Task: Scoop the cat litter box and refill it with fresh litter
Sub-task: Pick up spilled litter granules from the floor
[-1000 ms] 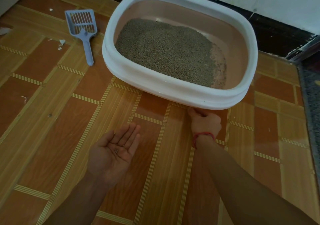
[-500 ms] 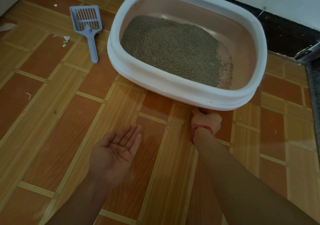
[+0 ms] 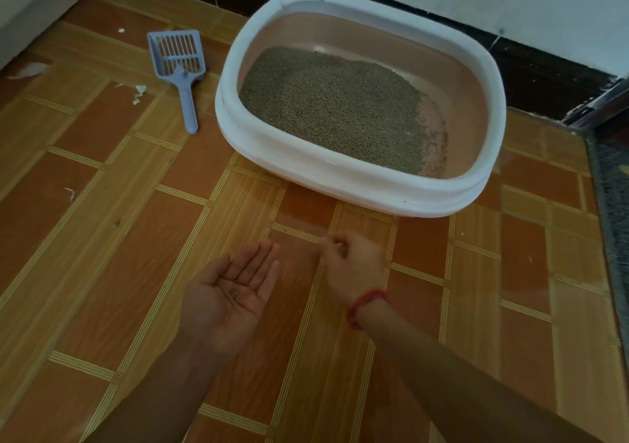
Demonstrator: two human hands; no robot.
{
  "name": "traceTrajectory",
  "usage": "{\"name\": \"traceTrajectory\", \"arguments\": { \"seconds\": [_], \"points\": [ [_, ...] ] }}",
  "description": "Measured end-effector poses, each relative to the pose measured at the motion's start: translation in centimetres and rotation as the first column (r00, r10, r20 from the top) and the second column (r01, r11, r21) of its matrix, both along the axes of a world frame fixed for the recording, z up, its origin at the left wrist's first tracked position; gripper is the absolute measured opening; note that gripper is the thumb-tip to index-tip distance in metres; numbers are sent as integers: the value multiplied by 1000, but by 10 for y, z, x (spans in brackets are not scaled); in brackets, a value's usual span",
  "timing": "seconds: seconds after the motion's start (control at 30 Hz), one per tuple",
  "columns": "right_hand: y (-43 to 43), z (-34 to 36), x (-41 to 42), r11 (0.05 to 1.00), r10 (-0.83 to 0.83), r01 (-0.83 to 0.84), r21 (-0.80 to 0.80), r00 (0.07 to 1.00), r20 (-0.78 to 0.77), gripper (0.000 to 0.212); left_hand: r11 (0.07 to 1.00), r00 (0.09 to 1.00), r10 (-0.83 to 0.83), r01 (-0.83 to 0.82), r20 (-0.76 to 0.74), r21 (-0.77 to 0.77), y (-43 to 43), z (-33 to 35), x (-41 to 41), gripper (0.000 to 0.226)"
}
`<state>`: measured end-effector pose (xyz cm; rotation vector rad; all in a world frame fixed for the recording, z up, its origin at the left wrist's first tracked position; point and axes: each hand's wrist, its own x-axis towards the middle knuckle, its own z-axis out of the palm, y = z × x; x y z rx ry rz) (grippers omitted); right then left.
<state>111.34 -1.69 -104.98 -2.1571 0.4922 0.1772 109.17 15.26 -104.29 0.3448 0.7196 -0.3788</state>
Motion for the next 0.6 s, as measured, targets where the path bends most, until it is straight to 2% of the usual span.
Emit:
{"name": "traceTrajectory", "arguments": {
  "seconds": [0.07, 0.17, 0.37, 0.5, 0.6],
  "points": [
    [23, 14, -11, 991, 124, -127, 50, 990, 64, 7, 1000, 1000, -5, 5, -7, 0, -1, -3, -1, 39],
    [46, 33, -24, 948, 279, -292, 124, 954, 113, 8, 999, 1000, -30, 30, 4, -10, 1, -2, -4, 42],
    [61, 39, -39, 850, 519, -526, 32, 847, 114, 21, 995, 995, -95, 95, -4, -43, 3, 0, -10, 48],
    [55, 38, -39, 861, 487, -506, 45, 848, 208, 21, 997, 998, -59, 59, 7, -43, 5, 0, -7, 48],
    [33, 30, -27, 928, 347, -369, 56, 908, 233, 16, 999, 999, -24, 25, 28, -36, 5, 4, -4, 28]
  ]
}}
